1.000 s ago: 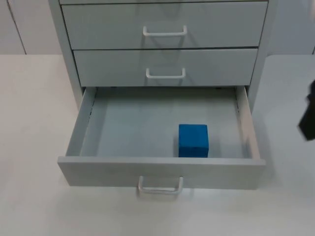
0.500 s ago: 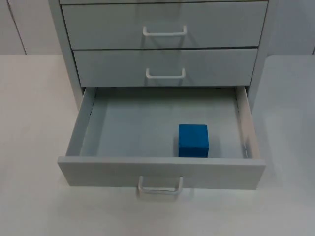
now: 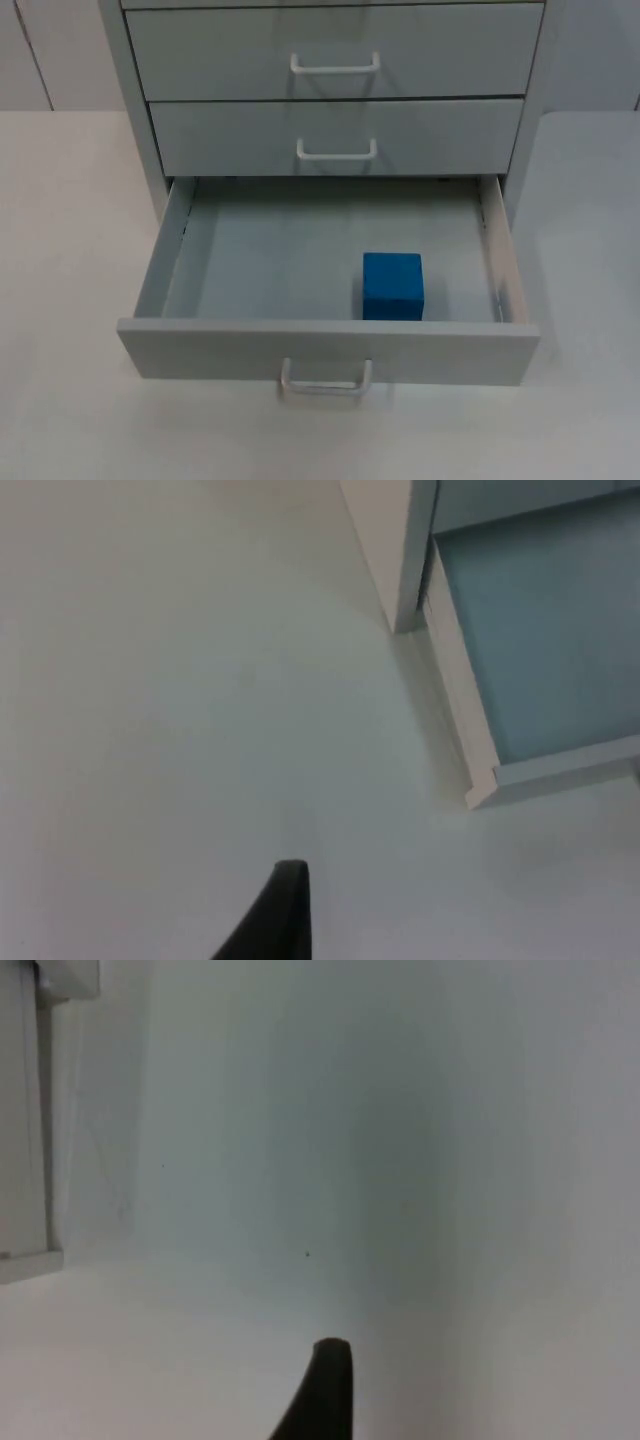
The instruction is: Open the drawer with the left hand, place the block into the drawer with the right hand, then close the drawer with the left hand.
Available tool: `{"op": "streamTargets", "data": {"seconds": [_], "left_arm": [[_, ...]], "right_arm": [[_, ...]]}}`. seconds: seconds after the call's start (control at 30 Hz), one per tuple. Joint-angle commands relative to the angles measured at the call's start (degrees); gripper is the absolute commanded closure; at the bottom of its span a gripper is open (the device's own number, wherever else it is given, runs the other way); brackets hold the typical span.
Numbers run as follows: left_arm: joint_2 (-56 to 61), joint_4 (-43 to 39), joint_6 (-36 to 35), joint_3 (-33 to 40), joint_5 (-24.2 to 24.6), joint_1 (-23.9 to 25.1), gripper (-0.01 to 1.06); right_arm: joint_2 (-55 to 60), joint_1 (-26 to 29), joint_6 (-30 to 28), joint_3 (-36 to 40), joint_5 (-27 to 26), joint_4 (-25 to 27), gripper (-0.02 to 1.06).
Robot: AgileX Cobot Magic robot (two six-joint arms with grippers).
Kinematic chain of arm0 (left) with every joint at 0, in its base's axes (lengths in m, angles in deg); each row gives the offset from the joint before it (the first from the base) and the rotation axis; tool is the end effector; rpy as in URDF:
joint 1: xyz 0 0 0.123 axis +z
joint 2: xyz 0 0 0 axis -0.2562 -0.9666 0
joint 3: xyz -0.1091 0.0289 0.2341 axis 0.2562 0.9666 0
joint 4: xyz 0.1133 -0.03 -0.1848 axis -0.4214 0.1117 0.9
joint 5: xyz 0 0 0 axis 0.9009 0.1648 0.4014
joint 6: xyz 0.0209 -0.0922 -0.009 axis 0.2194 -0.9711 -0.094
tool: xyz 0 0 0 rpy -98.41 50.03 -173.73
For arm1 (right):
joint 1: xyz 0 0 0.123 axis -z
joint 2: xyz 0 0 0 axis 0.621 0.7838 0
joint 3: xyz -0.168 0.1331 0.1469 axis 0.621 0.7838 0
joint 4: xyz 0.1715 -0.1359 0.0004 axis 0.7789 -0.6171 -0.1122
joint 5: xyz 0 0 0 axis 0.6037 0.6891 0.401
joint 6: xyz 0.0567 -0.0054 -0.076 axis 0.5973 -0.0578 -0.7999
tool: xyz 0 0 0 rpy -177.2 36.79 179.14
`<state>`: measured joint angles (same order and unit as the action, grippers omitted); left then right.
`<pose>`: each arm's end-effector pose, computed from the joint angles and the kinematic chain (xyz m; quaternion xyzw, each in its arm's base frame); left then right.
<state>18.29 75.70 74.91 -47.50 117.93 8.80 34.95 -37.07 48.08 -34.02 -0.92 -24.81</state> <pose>0.1038 -0.0211 0.2770 0.1113 0.9077 -0.0512 0.4014 0.1742 -0.0053 0.2805 0.0282 0.9660 -0.0057 0.2568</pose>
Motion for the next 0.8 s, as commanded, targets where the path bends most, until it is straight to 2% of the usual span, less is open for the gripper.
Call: {"op": "streamTargets", "data": {"seconds": [0.0, 0.1, 0.13, 0.2, 0.3, 0.33, 0.4, 0.43, 0.57, 0.77], "left_arm": [[0.1, 3.1, 2.6, 0.1, -0.5, 0.1, 0.02], [0.1, 9.3, 8.4, 0.1, -0.8, 0.1, 0.09], [0.1, 9.3, 8.4, 0.1, -0.8, 0.1, 0.09], [0.1, 12.8, 10.9, 0.1, -1.9, 0.1, 0.28], [0.1, 18.7, 16.8, 0.1, -2.6, 0.1, 0.68], [0.1, 18.7, 16.8, 0.1, -2.6, 0.1, 0.68], [0.1, 25.3, 22.9, 0.1, -3.0, 0.1, 0.95], [-0.1, 29.4, 26.6, 0.1, -3.0, 0.1, 1.05], [-2.8, 41.2, 36.2, 0.0, -1.7, 0.1, 1.05], [-10.9, 42.5, 40.2, -4.1, 4.0, -0.1, 1.05]], "right_arm": [[-0.4, 0.2, -1.3, 0.1, -0.4, 0.2, 0.27], [-0.4, 0.1, -3.0, 0.1, -0.6, 0.3, 0.27], [-0.4, 0.1, -3.0, 0.1, -0.6, 0.3, 0.27], [-0.4, 0.1, -3.0, 0.1, -0.9, 0.2, 0.27], [-0.4, 0.1, -3.0, 0.1, -1.7, 0.2, 0.27], [-0.4, 0.1, -3.0, 0.1, -1.7, 0.2, 0.27], [-0.4, 0.1, -3.0, 0.1, -1.8, 0.2, 0.27], [-0.4, 0.1, -3.0, 0.1, -1.8, 0.2, 0.27], [-0.4, 0.1, -3.0, 0.1, -1.9, 0.2, 0.27], [-0.4, 0.1, -3.0, 0.1, -2.1, 0.3, 0.27]]}}
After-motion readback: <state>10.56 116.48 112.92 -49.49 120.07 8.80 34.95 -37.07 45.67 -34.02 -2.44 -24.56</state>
